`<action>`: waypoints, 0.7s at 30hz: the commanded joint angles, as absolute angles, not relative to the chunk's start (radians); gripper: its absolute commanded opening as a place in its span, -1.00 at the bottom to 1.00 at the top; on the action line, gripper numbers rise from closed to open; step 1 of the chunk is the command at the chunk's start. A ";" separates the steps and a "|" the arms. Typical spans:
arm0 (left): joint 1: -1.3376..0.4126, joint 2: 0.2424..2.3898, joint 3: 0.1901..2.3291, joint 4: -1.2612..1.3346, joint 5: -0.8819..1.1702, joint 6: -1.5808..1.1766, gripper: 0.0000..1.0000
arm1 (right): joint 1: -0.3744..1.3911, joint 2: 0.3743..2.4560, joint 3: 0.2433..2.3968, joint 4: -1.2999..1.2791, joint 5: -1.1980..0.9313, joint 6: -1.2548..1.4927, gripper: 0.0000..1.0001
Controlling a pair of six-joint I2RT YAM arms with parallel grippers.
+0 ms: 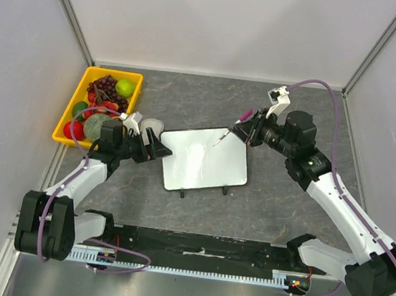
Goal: Write a sentence on the whiteboard
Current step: Move the whiteboard to the center of the board.
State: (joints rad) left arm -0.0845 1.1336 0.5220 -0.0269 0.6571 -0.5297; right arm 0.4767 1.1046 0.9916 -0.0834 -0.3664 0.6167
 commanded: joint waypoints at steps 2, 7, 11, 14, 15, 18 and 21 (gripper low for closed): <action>-0.077 1.210 0.480 0.210 0.689 -0.535 0.82 | 0.474 1.158 1.037 -0.049 -0.373 0.624 -1.00; -0.077 1.288 0.459 0.380 0.762 -0.548 0.68 | 0.472 1.186 1.060 -0.049 -0.380 0.630 -1.00; -0.078 1.347 0.459 0.468 0.827 -0.543 0.61 | 0.474 1.180 1.054 -0.049 -0.373 0.630 -1.00; -0.077 1.388 0.437 0.572 0.876 -0.566 0.50 | 0.474 1.169 1.049 -0.052 -0.370 0.637 -1.00; -0.077 1.405 0.430 0.606 0.891 -0.577 0.45 | 0.472 1.166 1.049 -0.051 -0.368 0.640 -1.00; -0.078 1.442 0.420 0.669 0.925 -0.586 0.26 | 0.474 1.161 1.048 -0.055 -0.364 0.635 -1.00; -0.080 1.457 0.410 0.683 0.939 -0.574 0.04 | 0.474 1.163 1.051 -0.063 -0.365 0.624 -1.00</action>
State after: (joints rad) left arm -0.0845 1.4376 0.4282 0.5522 0.8684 -0.5636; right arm 0.4755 1.1862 1.0058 -0.0830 -0.3664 0.6289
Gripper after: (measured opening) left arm 0.565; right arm 0.172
